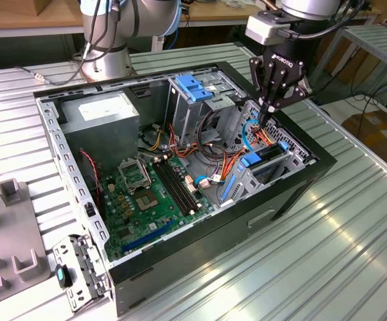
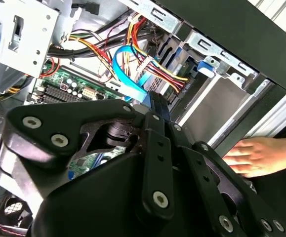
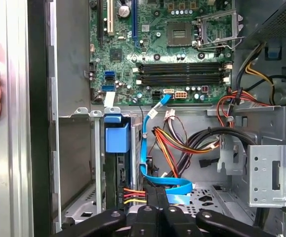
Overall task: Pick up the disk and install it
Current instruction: 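Insert the second disk wire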
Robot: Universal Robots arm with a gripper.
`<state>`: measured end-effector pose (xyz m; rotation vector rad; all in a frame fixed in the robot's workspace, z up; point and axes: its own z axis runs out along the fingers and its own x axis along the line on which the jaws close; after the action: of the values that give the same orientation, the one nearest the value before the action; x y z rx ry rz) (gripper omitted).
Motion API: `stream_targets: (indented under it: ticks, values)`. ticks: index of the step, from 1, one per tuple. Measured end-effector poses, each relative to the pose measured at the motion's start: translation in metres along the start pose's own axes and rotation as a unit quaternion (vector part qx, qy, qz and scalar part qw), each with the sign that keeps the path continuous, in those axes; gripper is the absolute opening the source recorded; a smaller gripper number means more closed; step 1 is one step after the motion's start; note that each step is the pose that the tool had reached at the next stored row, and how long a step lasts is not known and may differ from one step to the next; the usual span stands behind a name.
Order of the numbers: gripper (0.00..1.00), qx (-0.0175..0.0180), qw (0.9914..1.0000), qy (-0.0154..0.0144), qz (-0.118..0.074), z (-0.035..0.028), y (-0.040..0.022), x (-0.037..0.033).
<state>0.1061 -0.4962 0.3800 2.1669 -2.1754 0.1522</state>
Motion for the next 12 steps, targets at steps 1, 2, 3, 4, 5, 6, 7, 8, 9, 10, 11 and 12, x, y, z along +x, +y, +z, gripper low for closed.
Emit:
stream_targets:
  ticks: [1, 2, 3, 4, 5, 6, 7, 8, 9, 10, 11, 12]
  values:
    - [0.11, 0.0, 1.0, 0.0013, 0.0, 0.0005, 0.0, 0.0]
    - [0.11, 0.0, 1.0, 0.0029, 0.0, 0.0011, 0.0, -0.0001]
    - [0.11, 0.0, 0.99999, 0.0042, 0.0, 0.0016, 0.0, -0.0002]
    - [0.11, 0.0, 0.99998, 0.0058, 0.0, 0.0025, 0.0001, -0.0002]
    - [0.11, 0.0, 0.99997, 0.0071, 0.0, 0.003, 0.0001, -0.0003]
    - [0.11, 0.0001, 0.99997, 0.0083, 0.0, 0.0034, 0.0001, -0.0004]
    - [0.11, 0.0001, 0.99995, 0.0096, 0.0, 0.0039, 0.0001, -0.0004]
    - [0.11, 0.0001, 0.99995, 0.0104, 0.0, 0.0043, 0.0001, -0.0005]
    - [0.11, 0.0001, 0.99994, 0.0111, 0.0, 0.0047, 0.0001, -0.0005]
    - [0.17, 0.0001, 0.99993, 0.0116, 0.0, 0.0052, 0.0001, -0.0005]
    - [0.17, 0.0001, 0.99992, 0.0123, 0.0, 0.0059, 0.0001, -0.0006]
    - [0.24, 0.0001, 0.99992, 0.0129, 0.0, 0.0063, 0.0002, -0.0007]
